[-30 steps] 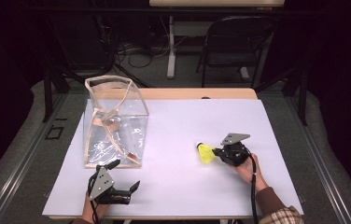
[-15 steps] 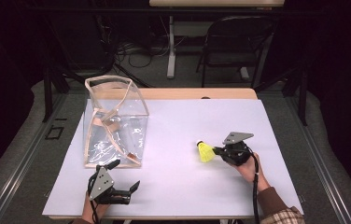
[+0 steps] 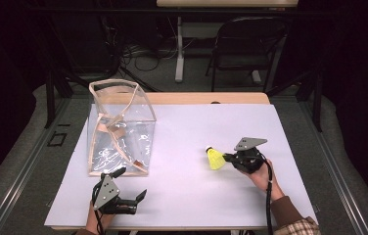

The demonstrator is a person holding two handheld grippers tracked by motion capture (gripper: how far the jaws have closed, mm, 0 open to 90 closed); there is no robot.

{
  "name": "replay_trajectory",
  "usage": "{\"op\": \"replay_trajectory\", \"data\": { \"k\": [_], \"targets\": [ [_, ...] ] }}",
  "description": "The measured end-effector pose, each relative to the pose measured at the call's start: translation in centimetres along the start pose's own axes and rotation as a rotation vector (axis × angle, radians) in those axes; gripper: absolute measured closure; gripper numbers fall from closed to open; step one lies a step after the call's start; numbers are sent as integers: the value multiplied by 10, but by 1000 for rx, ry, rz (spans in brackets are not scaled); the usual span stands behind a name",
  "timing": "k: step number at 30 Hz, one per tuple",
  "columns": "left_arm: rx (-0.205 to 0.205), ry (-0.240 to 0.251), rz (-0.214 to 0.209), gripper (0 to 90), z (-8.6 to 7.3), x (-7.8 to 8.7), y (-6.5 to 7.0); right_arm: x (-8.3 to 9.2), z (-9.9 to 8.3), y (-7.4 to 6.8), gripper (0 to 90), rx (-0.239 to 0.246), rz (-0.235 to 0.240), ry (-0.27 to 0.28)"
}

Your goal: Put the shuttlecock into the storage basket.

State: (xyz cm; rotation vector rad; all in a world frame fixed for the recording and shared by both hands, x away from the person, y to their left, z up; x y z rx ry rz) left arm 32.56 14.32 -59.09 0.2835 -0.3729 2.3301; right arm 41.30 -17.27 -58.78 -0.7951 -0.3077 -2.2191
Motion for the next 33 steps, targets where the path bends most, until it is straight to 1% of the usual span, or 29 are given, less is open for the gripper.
{"op": "replay_trajectory", "data": {
  "k": [11,21,33],
  "targets": [
    [-1,-2,1,0,0,0,0,4,6,0,900,-9,2,9],
    [-1,-2,2,0,0,0,0,10,15,0,900,-6,-3,19],
    [-1,-1,1,0,0,0,0,13,23,1,900,-5,-5,26]
  ]
}}
Point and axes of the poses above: each handheld gripper's, and its own axes: x roughly backward along the jaws, z roughly out of its top, y roughly to its right, the point moved 10 cm from there along -x, roughly forward along the jaws, and after that the axes turned 4 degrees about -x, right-handed, at the moved point
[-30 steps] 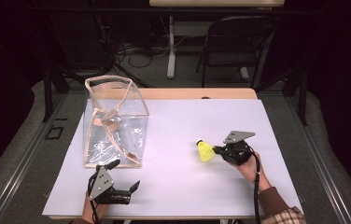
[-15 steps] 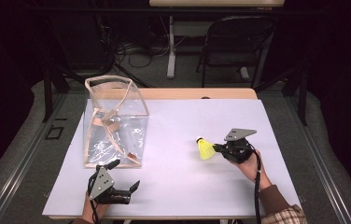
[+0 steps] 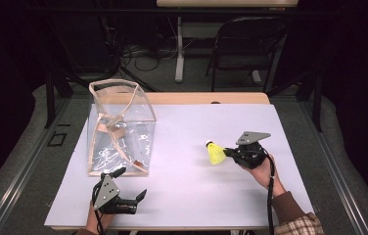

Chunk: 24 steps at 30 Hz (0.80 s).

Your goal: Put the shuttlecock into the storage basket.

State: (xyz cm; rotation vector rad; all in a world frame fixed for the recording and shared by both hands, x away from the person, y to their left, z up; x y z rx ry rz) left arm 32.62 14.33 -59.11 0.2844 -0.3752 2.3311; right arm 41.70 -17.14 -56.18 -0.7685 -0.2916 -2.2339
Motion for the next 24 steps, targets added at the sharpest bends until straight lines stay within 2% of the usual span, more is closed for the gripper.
{"op": "replay_trajectory", "data": {
  "k": [24],
  "targets": [
    [0,0,1,0,0,0,0,13,24,2,900,10,-12,28]
  ]
}}
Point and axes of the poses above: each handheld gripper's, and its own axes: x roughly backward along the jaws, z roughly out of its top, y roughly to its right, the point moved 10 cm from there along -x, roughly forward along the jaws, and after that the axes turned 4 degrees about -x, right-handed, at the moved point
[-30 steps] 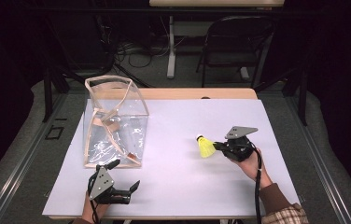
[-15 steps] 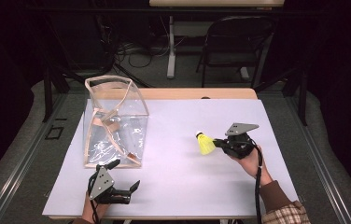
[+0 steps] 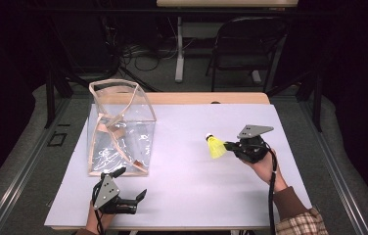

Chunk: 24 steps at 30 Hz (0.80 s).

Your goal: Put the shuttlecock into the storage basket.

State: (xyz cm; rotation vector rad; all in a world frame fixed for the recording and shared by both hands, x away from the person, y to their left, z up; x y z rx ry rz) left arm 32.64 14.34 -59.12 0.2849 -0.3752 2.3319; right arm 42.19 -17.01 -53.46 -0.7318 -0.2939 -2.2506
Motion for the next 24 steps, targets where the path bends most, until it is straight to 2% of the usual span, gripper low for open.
{"op": "replay_trajectory", "data": {
  "k": [24],
  "targets": [
    [0,0,0,0,0,0,0,17,21,4,900,7,-19,22]
  ]
}}
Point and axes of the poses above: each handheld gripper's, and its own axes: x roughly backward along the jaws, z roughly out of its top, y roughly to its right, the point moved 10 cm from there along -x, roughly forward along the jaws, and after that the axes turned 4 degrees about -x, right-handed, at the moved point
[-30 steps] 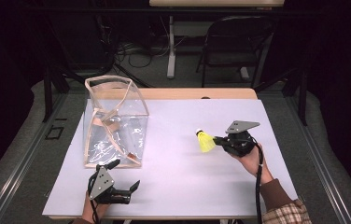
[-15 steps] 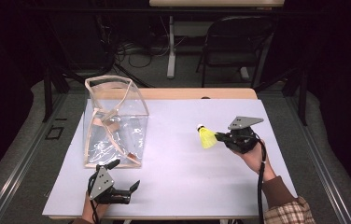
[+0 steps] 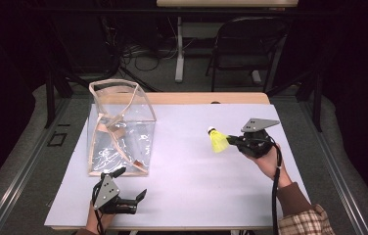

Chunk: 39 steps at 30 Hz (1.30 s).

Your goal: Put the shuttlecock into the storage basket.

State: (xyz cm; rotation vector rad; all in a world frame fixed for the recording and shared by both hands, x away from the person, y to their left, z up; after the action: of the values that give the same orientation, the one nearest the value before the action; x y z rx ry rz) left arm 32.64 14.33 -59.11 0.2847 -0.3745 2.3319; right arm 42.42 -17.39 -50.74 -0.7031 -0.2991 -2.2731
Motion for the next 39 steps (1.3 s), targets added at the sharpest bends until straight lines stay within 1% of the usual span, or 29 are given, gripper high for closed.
{"op": "replay_trajectory", "data": {
  "k": [13,25,39],
  "targets": [
    [1,1,0,0,0,0,0,-3,11,-2,900,0,0,12],
    [2,2,0,0,0,0,0,-10,23,-7,900,2,5,26],
    [1,2,-1,0,0,0,0,-18,31,-9,900,6,8,34]
  ]
}}
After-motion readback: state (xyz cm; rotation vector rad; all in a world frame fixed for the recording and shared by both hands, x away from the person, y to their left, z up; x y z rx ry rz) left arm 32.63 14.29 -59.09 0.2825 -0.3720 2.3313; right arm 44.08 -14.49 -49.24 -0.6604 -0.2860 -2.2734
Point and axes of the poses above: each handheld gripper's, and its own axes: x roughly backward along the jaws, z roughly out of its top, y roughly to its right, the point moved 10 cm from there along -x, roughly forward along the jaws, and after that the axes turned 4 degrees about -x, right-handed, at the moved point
